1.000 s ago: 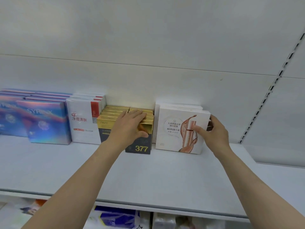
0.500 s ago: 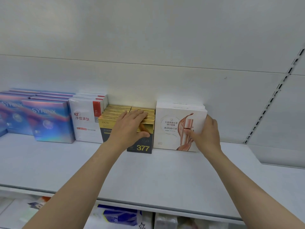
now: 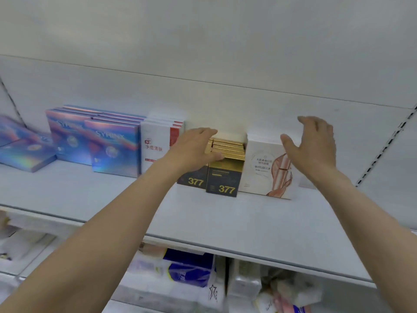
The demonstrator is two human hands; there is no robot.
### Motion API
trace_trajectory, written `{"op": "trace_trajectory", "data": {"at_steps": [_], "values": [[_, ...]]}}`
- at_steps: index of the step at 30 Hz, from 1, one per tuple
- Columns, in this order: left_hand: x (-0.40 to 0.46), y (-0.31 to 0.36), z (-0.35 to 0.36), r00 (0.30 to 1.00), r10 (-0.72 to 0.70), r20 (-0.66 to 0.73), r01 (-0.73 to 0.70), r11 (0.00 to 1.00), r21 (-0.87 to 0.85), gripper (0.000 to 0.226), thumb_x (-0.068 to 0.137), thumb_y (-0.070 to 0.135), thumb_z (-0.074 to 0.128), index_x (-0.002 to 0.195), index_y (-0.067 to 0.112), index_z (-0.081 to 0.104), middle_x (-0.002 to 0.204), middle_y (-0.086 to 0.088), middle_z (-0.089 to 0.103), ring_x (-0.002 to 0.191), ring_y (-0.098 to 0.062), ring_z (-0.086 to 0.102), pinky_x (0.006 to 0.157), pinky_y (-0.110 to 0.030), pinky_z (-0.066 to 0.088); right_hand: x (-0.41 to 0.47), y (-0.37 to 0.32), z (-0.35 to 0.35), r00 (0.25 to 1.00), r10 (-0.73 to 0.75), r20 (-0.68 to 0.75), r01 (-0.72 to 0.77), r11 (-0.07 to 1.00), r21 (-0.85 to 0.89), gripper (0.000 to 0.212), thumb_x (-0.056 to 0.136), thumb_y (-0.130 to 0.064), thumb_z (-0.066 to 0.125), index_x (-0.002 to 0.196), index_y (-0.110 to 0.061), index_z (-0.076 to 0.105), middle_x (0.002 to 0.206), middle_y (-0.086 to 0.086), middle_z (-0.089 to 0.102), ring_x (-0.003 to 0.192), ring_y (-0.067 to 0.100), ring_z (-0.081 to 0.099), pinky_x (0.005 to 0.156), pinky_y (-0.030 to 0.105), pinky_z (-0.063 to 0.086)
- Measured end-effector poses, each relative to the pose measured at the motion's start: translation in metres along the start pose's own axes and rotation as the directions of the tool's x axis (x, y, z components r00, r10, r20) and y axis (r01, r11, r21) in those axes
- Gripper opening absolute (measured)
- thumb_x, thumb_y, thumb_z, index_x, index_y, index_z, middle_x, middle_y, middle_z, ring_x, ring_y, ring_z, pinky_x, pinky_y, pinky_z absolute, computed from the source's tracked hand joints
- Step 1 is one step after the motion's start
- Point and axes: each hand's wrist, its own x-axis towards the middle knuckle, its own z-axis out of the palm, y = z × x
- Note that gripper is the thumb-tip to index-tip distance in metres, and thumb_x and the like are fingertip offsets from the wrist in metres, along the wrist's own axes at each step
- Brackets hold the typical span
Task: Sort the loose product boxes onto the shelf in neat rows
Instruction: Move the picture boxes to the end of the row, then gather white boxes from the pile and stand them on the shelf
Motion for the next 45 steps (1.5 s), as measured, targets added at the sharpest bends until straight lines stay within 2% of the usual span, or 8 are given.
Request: {"op": "trace_trajectory", "data": {"at_steps": [4,7,11,16,25,34,42,45], "values": [[-0.040,-0.048,-0.071,0.998,-0.036,-0.056,0.037,0.999,0.016,0.073,0.086,0.057,0.061,0.146,0.022,0.038,0.150,-0.001,0.042,0.137,-0.022,0.037,0.111,-0.039,0.032,0.012,-0.094,-0.019,0.948,-0.239,0.209,0.258,0.964,-0.065,0.054,0.096,-0.041,0.056,0.144,-0.020,0.045,0.150,0.006,0.042,0.140,0.027,0.033,0.108,0.045,0.035],[-0.086,-0.097,-0.130,0.991,-0.053,-0.124,0.062,0.996,0.070,0.069,0.084,0.050,0.067,0.143,0.022,0.043,0.145,-0.003,0.047,0.133,-0.023,0.041,0.108,-0.035,0.032,0.007,-0.177,-0.026,0.885,-0.351,0.305,0.388,0.919,-0.068,0.054,0.095,-0.047,0.055,0.144,-0.027,0.044,0.151,0.002,0.043,0.140,0.024,0.036,0.111,0.044,0.035],[-0.157,-0.167,-0.206,0.983,-0.062,-0.171,0.086,0.986,0.139,0.069,0.084,0.051,0.067,0.142,0.024,0.042,0.143,-0.001,0.048,0.131,-0.022,0.043,0.107,-0.037,0.036,-0.023,-0.291,-0.021,0.842,-0.445,0.306,0.476,0.879,-0.033,0.055,0.093,-0.050,0.056,0.144,-0.033,0.042,0.151,-0.003,0.043,0.139,0.020,0.037,0.110,0.042,0.035],[-0.230,-0.236,-0.275,0.975,-0.038,-0.217,0.087,0.971,0.223,0.070,0.085,0.060,0.059,0.142,0.024,0.043,0.143,0.000,0.049,0.131,-0.022,0.045,0.107,-0.037,0.036,-0.070,-0.410,0.002,0.795,-0.541,0.275,0.544,0.836,0.074,0.057,0.094,-0.049,0.057,0.145,-0.031,0.041,0.151,-0.005,0.042,0.139,0.017,0.035,0.110,0.036,0.033],[-0.309,-0.364,-0.323,0.960,-0.108,-0.258,0.168,0.960,0.226,0.067,0.086,0.057,0.059,0.141,0.023,0.043,0.143,-0.001,0.048,0.130,-0.022,0.045,0.107,-0.040,0.037,-0.112,-0.571,0.073,0.723,-0.644,0.250,0.611,0.765,0.205,0.057,0.092,-0.047,0.059,0.144,-0.031,0.044,0.151,-0.002,0.042,0.138,0.017,0.034,0.108,0.033,0.032],[-0.317,-0.526,-0.358,0.942,-0.202,-0.269,0.264,0.938,0.222,0.065,0.087,0.057,0.058,0.140,0.022,0.044,0.143,0.001,0.048,0.130,-0.020,0.044,0.106,-0.036,0.036,-0.079,-0.718,0.186,0.666,-0.704,0.247,0.646,0.710,0.281,0.057,0.092,-0.050,0.056,0.143,-0.030,0.045,0.150,-0.001,0.042,0.138,0.017,0.035,0.110,0.033,0.033],[-0.288,-0.687,-0.401,0.913,-0.332,-0.236,0.374,0.914,0.161,0.064,0.087,0.056,0.060,0.140,0.023,0.047,0.143,0.002,0.049,0.129,-0.019,0.045,0.105,-0.033,0.035,-0.027,-0.827,0.294,0.666,-0.638,0.387,0.560,0.770,0.305,0.055,0.094,-0.054,0.051,0.143,-0.029,0.045,0.150,-0.002,0.042,0.138,0.017,0.038,0.110,0.033,0.031],[-0.280,-0.735,-0.393,0.911,-0.362,-0.197,0.384,0.919,0.090,0.066,0.085,0.060,0.058,0.140,0.026,0.046,0.143,0.004,0.048,0.130,-0.017,0.044,0.105,-0.035,0.037,-0.028,-0.858,0.338,0.636,-0.586,0.502,0.474,0.810,0.345,0.054,0.095,-0.052,0.052,0.142,-0.027,0.046,0.147,-0.003,0.045,0.133,0.018,0.042,0.107,0.032,0.033]]}}
